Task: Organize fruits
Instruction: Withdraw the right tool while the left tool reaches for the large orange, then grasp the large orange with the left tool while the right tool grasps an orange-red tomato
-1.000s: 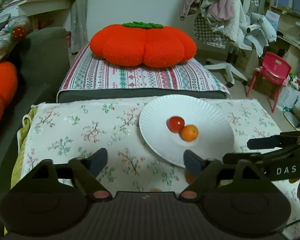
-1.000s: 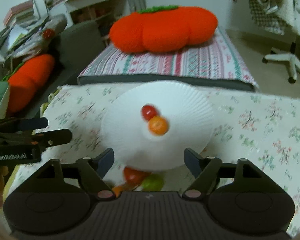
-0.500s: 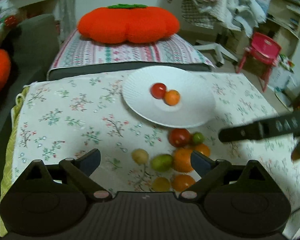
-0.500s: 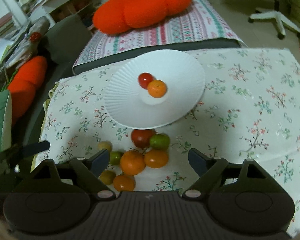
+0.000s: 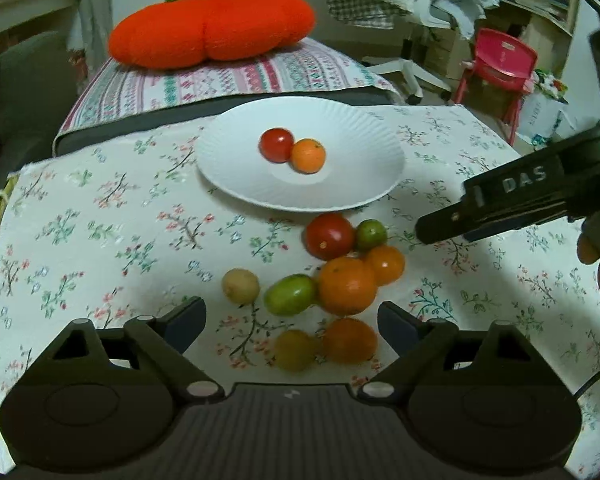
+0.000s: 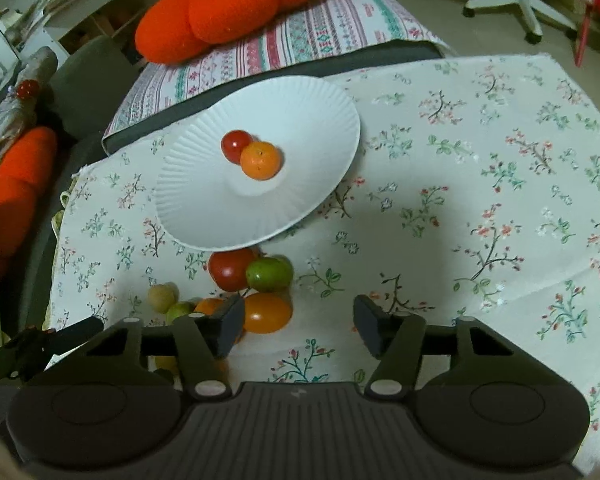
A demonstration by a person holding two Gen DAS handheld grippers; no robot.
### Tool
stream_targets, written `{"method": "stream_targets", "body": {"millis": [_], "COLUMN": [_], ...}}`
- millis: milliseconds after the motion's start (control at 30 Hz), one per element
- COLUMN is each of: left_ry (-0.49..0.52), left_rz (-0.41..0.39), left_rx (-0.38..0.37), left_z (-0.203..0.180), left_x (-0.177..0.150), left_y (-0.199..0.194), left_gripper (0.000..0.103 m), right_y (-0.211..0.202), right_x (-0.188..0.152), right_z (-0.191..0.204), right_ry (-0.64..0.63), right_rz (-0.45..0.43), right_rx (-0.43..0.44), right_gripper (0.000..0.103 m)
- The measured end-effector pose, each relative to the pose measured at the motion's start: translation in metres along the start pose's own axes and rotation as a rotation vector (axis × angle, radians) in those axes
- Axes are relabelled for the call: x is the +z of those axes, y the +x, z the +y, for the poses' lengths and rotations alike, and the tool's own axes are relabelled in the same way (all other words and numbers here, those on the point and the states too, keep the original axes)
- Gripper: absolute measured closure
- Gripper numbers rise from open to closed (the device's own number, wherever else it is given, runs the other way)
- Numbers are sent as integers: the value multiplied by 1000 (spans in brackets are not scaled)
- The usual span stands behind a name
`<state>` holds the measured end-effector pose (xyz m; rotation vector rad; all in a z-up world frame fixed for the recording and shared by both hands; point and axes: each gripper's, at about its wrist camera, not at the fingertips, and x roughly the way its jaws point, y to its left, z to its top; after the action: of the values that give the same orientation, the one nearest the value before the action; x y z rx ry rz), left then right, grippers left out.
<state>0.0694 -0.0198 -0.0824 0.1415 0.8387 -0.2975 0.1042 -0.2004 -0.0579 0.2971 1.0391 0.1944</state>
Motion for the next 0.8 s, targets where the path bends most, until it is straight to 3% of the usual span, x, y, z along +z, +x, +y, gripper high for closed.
{"method": "stream_targets", "body": {"millis": [200, 433, 633, 700, 800], "left_ry": [47, 169, 266, 259, 238], "left_rz": [-43, -60, -39, -36, -32], "left_rx": [-31, -51, -38, -62, -76], "left_z": [-14, -30, -34, -34, -29], "left_x": [7, 11, 4, 5, 5], "left_y": [8, 27, 43, 42, 39], "left_gripper": [28, 38, 57, 72, 72], "right_y": [4, 3, 14, 16, 18], "right_x": [1, 7, 4, 3, 2], "right_z": [7, 4, 3, 2, 3], "right_ry": [-19, 21, 16, 20, 11], "right_rz": [-5, -18, 7, 12, 16], "right_rx": [0, -18, -38, -37, -29], "right_gripper": [53, 53, 53, 53, 53]}}
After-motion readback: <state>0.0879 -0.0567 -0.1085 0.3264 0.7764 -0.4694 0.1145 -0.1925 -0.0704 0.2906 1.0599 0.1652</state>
